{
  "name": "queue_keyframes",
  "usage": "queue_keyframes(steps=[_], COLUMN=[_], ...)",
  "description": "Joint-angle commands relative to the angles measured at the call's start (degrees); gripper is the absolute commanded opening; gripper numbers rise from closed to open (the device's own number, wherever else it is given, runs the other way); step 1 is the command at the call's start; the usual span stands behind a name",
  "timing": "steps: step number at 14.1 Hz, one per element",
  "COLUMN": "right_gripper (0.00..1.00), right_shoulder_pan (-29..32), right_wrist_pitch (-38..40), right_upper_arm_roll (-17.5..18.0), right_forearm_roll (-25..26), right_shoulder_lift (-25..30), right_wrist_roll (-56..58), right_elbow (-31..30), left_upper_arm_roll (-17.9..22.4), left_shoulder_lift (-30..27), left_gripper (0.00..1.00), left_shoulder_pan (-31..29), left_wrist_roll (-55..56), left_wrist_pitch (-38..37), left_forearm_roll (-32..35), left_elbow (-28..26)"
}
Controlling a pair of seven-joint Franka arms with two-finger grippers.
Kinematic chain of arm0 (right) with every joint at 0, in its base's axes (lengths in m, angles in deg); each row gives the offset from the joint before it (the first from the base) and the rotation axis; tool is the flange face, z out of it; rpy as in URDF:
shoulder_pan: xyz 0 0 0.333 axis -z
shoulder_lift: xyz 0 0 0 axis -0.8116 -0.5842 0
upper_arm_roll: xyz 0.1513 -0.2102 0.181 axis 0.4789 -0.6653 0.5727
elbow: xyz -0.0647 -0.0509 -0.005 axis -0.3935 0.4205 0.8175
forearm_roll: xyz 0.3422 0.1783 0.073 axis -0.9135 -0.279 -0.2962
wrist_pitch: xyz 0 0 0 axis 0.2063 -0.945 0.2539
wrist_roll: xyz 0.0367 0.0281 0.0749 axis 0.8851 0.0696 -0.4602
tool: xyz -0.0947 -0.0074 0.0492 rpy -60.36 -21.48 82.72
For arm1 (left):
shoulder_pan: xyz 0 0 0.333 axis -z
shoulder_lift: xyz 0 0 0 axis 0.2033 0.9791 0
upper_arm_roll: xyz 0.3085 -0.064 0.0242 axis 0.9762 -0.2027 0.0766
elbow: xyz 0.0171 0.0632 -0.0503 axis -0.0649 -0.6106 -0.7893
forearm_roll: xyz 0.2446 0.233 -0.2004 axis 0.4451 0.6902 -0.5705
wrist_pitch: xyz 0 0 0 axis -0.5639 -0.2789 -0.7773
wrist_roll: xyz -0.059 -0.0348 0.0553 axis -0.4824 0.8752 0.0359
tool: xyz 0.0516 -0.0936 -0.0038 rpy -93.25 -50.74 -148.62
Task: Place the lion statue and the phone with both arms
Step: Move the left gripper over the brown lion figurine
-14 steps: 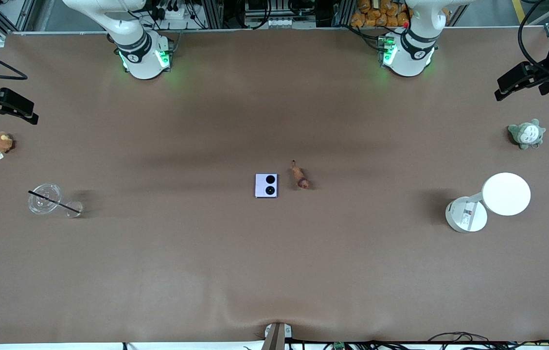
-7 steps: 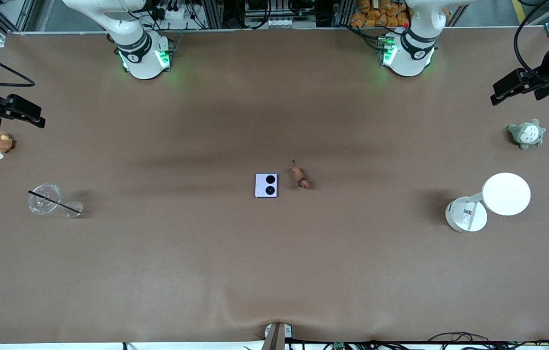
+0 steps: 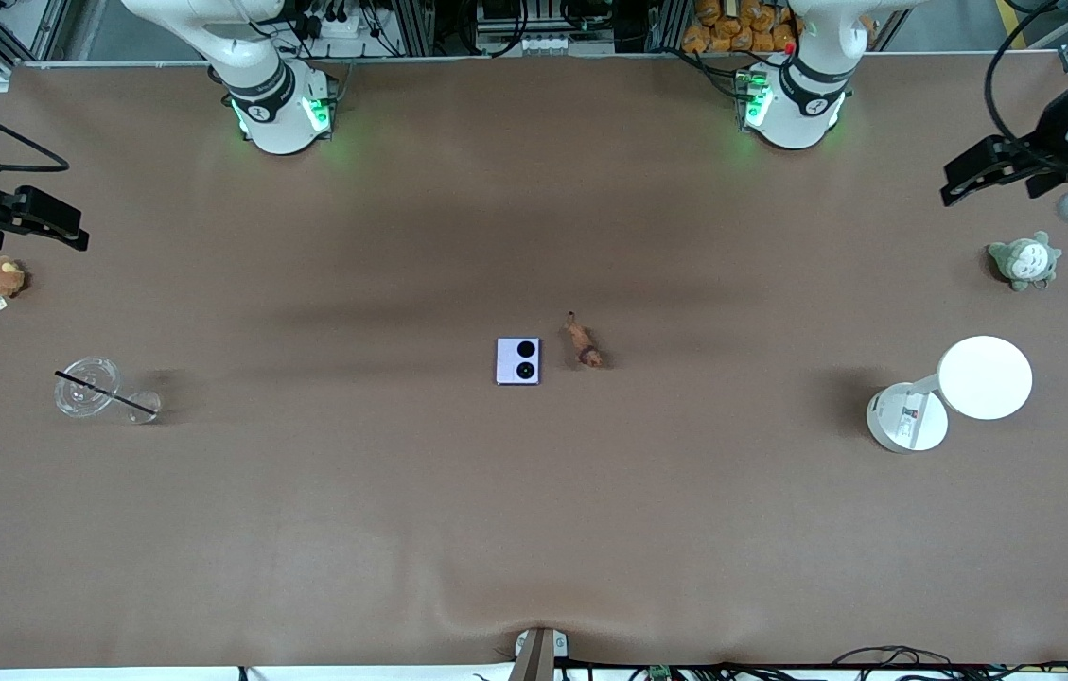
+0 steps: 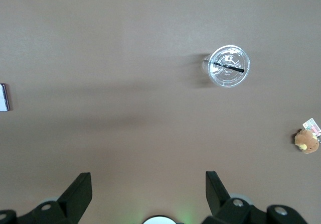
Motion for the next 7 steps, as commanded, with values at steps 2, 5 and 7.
queue_keyframes(steps=[2,5,7], right_gripper=[1.00,1.00,1.00], right_shoulder_pan=[0.85,0.32,-0.46], right_wrist_pitch=[0.31,0.22,0.04], right_upper_arm_roll=[0.62,0.62,0.62], right_forearm_roll=[0.41,0.32,0.32], right_shoulder_lift=[0.21,-0.06,-0.49], right_wrist_roll=[-0.38,-0.47,-0.55], right_elbow=[-0.29,-0.29,-0.29], left_upper_arm_roll=[-4.71,-7.87,-10.60], left_shoulder_lift=[3.19,6.26,8.28], left_gripper=[1.00,1.00,1.00], left_shoulder_pan=[-0.20,-0.11,-0.03], left_wrist_roll=[4.21,7.47,10.89], left_wrist_pitch=[-0.58,0.30,1.87], left_forearm_roll=[1.08,0.91,0.91], left_elbow=[1.80,1.97,1.97])
